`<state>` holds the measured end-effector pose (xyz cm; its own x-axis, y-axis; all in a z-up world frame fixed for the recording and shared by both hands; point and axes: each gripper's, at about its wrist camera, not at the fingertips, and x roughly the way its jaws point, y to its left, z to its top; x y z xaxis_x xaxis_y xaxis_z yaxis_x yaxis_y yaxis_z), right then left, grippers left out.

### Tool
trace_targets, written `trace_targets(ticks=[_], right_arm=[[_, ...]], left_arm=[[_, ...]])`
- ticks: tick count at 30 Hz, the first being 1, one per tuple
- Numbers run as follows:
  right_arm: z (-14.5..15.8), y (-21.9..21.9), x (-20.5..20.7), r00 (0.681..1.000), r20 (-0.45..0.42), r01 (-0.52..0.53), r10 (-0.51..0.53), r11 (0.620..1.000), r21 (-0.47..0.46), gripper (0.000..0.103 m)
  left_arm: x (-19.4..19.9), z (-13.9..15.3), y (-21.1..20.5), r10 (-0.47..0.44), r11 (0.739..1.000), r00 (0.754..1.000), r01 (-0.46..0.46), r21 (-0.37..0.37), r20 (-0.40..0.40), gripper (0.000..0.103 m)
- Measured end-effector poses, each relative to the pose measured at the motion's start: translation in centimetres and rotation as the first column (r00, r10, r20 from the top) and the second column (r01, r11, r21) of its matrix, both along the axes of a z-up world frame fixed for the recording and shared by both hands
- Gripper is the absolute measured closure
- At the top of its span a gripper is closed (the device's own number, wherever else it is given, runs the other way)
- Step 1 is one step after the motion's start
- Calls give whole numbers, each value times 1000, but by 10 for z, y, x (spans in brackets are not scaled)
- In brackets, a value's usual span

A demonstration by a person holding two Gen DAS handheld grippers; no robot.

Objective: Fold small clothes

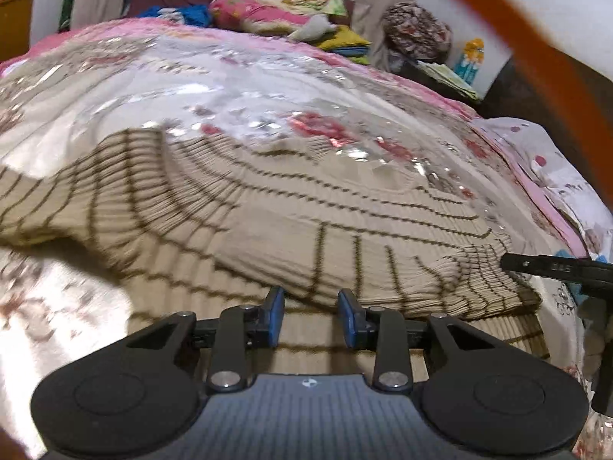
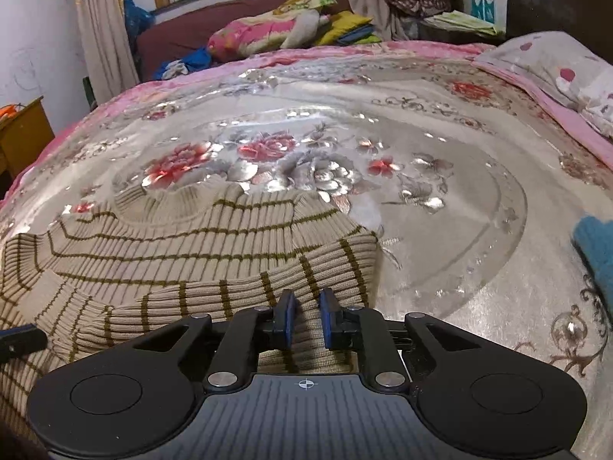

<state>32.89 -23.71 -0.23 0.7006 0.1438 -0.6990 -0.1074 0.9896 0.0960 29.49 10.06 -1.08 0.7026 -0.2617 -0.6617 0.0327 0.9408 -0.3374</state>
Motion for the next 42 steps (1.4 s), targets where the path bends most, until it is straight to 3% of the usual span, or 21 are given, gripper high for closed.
trace_targets(ticks=[5,9,15,18,21,24,26,29,34,42], right_arm=[[10,14,-17,997,24,-76,75,997,24,84],[15,50,-27,979,28,-203,202,977,61,84],[17,134,-44,890,49,-456,454,888,54,71],[10,170,-49,843,45,-537,536,844,-5,62],[-1,196,-44,821,33,-567,570,820,-75,61],[-11,216,-36,820,14,-566,572,815,-124,62],[-14,221,-36,817,26,-565,576,809,-162,80],[-12,228,-35,827,34,-550,562,819,-163,89],[-5,234,-40,814,93,-559,573,817,-142,90],[-15,233,-32,823,57,-559,565,824,-90,84]], left_arm=[[-25,2,9,13,998,1000,-13,-57,-1,65],[-45,3,11,27,996,1000,-27,-83,5,65],[-59,-2,24,30,991,1000,-30,-134,0,64],[-59,-7,33,26,986,1000,-27,-162,-8,64],[-60,-9,41,18,982,1000,-19,-189,-5,64],[-60,-9,45,12,980,1000,-12,-198,1,64],[-61,-10,46,10,978,1000,-9,-207,1,64],[-62,-11,47,6,978,1000,-5,-209,1,64],[-63,-11,46,2,978,1000,-1,-209,2,64],[-63,-10,40,-15,980,1000,16,-198,6,63]])
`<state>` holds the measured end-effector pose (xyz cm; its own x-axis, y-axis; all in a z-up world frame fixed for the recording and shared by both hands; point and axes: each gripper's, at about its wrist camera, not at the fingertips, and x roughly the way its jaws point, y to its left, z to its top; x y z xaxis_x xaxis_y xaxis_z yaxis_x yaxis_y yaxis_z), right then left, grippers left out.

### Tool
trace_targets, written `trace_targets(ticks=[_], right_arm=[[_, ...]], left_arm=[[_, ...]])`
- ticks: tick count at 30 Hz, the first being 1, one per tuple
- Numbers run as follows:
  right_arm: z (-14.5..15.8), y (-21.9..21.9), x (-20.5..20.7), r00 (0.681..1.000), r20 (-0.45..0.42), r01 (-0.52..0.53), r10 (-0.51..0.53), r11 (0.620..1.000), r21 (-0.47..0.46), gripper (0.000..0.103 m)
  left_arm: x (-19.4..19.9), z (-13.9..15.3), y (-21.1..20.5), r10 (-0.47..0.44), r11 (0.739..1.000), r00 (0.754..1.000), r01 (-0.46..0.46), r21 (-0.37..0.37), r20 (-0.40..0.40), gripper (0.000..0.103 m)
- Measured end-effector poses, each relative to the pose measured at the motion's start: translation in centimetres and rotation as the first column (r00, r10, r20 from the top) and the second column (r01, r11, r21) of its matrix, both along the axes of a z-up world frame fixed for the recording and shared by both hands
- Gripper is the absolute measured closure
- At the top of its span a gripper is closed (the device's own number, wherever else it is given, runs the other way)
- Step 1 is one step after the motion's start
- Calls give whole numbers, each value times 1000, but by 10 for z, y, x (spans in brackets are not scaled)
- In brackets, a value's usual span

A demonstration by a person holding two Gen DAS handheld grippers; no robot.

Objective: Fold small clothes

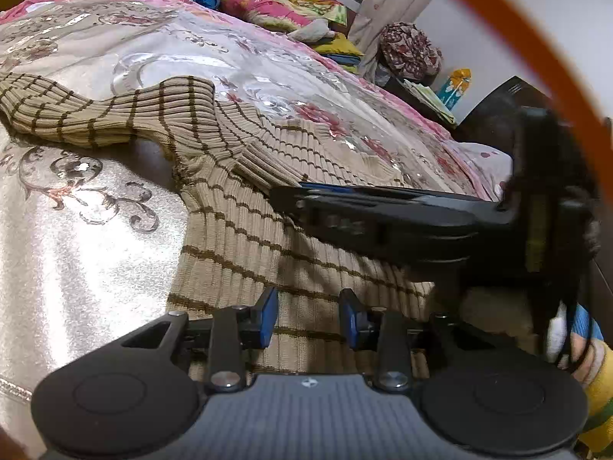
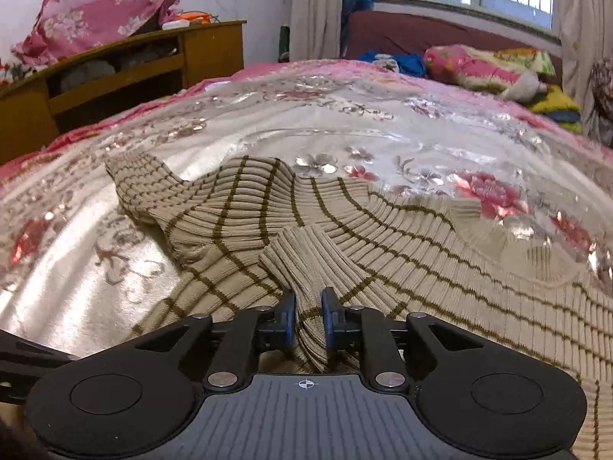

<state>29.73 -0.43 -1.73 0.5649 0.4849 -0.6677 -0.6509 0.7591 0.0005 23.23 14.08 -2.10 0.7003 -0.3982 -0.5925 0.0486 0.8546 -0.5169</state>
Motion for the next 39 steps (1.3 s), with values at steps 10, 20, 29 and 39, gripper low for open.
trace_targets(ticks=[10,20,29,39], right_arm=[[24,-69,-10,991,-29,130,-127,985,111,82],[21,-72,-7,985,-53,165,-162,984,74,80],[20,-56,-19,989,-71,133,-127,987,89,79],[22,-52,-21,987,-121,124,-106,980,156,78]], left_arm=[[-3,8,4,32,999,999,-32,9,35,63],[-4,17,49,176,984,981,-178,18,77,63],[4,12,141,437,899,898,-433,-68,59,63],[37,-12,219,625,760,780,-617,-202,-32,62]])
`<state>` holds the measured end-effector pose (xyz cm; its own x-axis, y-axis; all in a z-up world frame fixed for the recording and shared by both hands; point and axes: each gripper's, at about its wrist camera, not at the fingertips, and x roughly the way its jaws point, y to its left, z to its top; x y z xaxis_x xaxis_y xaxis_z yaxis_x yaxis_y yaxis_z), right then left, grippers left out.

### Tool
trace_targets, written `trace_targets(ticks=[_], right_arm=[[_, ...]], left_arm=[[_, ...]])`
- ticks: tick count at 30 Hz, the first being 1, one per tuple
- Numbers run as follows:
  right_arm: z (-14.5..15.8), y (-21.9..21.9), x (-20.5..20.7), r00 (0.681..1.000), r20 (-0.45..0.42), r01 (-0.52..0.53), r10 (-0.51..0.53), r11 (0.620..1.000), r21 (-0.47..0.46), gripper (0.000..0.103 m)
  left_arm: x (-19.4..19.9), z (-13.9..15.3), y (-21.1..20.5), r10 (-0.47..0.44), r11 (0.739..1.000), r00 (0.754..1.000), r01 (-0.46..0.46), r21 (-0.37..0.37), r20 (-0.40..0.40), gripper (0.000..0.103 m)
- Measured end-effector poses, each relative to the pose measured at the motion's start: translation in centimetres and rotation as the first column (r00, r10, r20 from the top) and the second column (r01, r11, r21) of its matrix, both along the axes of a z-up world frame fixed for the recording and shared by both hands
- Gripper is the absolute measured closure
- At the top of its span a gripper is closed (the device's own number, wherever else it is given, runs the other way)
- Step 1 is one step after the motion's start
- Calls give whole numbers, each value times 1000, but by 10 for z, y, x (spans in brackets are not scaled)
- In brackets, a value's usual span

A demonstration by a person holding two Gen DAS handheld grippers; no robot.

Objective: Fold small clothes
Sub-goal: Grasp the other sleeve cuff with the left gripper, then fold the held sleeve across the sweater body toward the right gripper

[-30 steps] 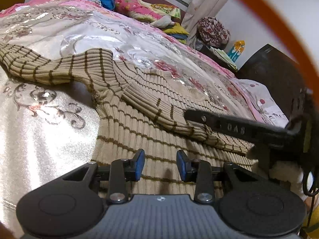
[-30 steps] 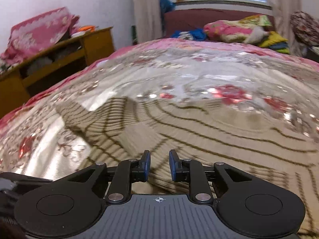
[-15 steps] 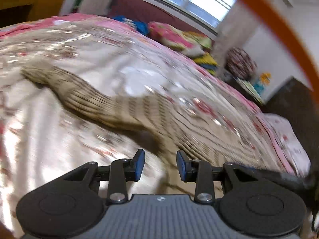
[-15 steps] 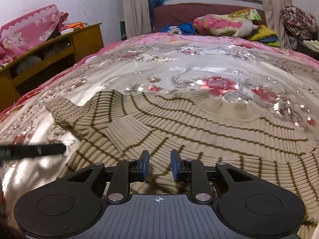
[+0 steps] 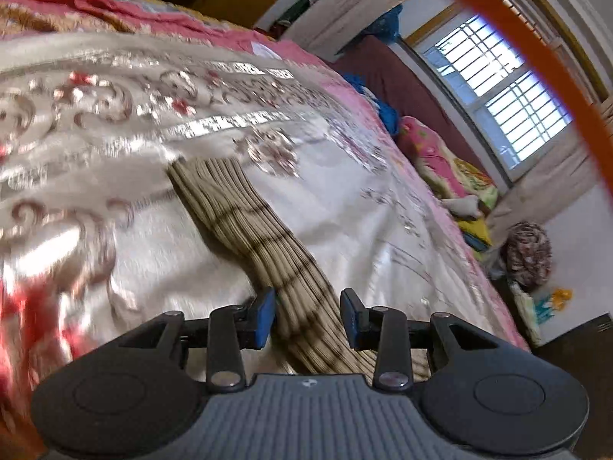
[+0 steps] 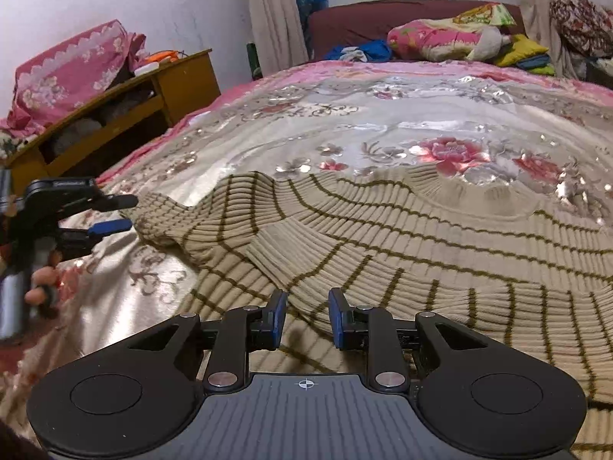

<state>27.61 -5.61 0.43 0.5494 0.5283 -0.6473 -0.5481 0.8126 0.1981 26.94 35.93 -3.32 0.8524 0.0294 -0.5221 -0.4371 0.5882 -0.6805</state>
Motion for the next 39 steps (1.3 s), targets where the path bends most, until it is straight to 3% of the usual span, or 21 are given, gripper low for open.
trace_targets(ticks=[5,9,14,19,22,26,29,30,32,35,37,39], right_arm=[[0,2,0,1000,-11,-6,6,1000,17,78],[3,-1,-1,1000,-11,-4,4,999,37,78],[1,-2,-1,1000,-19,-2,3,999,45,78],[2,-7,-3,1000,-22,5,-4,998,56,78],[4,-14,-3,1000,-22,21,-19,997,71,78],[5,-27,-2,998,-35,51,-47,994,100,78],[5,-38,-3,996,-48,83,-77,989,121,78],[5,-42,-4,995,-49,94,-88,988,124,78],[5,-51,-5,992,-52,117,-111,985,127,78],[6,-67,-7,986,-59,160,-154,980,121,78],[5,-80,-9,980,-64,197,-190,974,114,78],[4,-94,-11,973,-69,227,-221,968,106,78]], left_arm=[[7,-12,6,30,998,1000,-29,-50,5,60],[1,-12,4,67,998,998,-67,-22,15,60],[17,-14,12,109,993,994,-108,-52,20,55],[30,-13,12,125,991,992,-124,-40,6,59],[34,1,-1,67,998,998,-67,3,16,79],[38,32,-40,-90,994,991,83,69,99,79],[45,56,-82,-249,968,954,237,84,168,79],[47,64,-102,-312,950,931,299,95,190,79],[52,76,-144,-450,893,863,436,113,228,79],[55,83,-211,-633,774,744,608,175,216,72],[52,77,-241,-698,715,697,667,210,164,65],[45,68,-255,-720,689,684,686,234,115,63]])
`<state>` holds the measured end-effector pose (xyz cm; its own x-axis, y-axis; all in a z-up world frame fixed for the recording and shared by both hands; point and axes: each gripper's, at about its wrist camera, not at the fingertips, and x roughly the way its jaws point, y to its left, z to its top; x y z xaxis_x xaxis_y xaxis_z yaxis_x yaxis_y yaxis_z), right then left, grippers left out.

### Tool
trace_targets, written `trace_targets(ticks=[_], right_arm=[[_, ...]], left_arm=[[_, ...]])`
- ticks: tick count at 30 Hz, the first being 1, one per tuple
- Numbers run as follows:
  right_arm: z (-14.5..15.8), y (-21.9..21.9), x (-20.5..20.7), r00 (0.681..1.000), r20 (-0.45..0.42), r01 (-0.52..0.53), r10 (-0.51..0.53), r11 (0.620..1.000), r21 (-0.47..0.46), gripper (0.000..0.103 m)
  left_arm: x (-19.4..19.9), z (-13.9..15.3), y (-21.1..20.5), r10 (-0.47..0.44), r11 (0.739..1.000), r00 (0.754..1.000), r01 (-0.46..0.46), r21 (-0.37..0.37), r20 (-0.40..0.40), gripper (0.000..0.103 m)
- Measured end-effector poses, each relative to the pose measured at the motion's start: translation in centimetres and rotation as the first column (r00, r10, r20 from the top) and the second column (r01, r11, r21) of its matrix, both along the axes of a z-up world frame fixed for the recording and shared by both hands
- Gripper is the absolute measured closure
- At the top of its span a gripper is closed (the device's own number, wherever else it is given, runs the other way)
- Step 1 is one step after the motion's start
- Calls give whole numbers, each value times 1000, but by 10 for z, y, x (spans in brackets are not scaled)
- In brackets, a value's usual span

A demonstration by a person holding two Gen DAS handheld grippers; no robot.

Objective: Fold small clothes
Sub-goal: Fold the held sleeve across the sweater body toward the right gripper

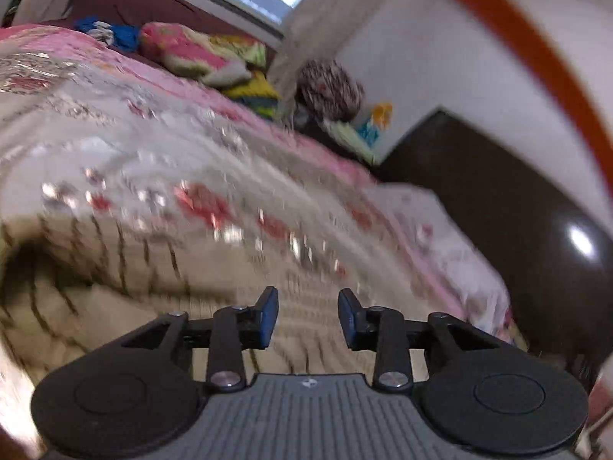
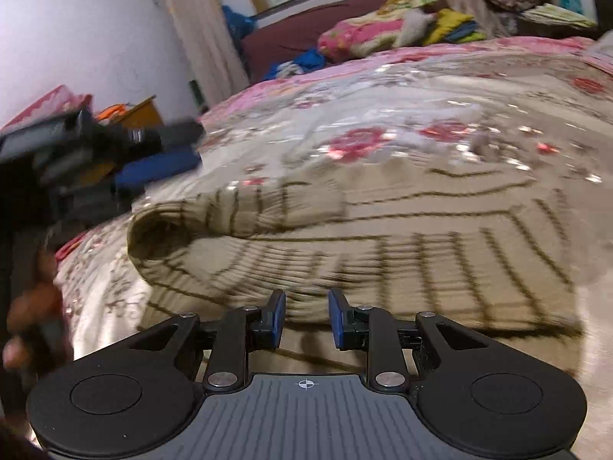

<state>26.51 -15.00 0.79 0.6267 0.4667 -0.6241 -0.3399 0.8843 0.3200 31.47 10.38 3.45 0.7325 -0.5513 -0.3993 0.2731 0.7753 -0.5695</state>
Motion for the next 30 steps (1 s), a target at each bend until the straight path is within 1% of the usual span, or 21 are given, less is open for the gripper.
trace_targets(ticks=[2,4,5,7,10,12,16,19,23,25,30], right_arm=[[0,-15,-2,1000,-5,26,-26,1000,-8,78],[-1,-29,0,998,-19,52,-52,999,-1,76],[-2,-35,2,997,-30,67,-67,998,11,76],[-3,-43,7,994,-50,95,-93,995,41,76],[0,-40,21,992,-57,115,-110,989,96,76],[2,-30,33,992,-69,113,-105,986,126,76],[-5,0,62,985,-137,129,-103,972,195,75],[-17,19,81,974,-201,154,-104,955,254,67],[-34,39,106,953,-274,214,-131,931,296,66],[-41,43,116,938,-307,259,-159,912,317,66],[-46,45,127,918,-343,327,-200,871,367,64]], left_arm=[[-11,-13,3,24,999,999,-23,32,-37,63],[-26,-23,13,54,998,996,-52,23,-67,62],[-35,-27,20,73,997,994,-72,19,-78,61],[-55,-33,30,137,990,987,-134,35,-87,60],[-74,-42,44,205,978,974,-201,47,-97,59],[-73,-47,47,209,977,972,-204,60,-103,59],[-73,-51,47,207,973,976,-199,118,-65,58],[-71,-57,51,205,971,976,-193,138,-75,58],[-70,-61,57,198,975,976,-187,117,-90,58],[-72,-61,58,192,977,977,-182,110,-90,58],[-75,-63,59,187,979,978,-177,100,-96,58]])
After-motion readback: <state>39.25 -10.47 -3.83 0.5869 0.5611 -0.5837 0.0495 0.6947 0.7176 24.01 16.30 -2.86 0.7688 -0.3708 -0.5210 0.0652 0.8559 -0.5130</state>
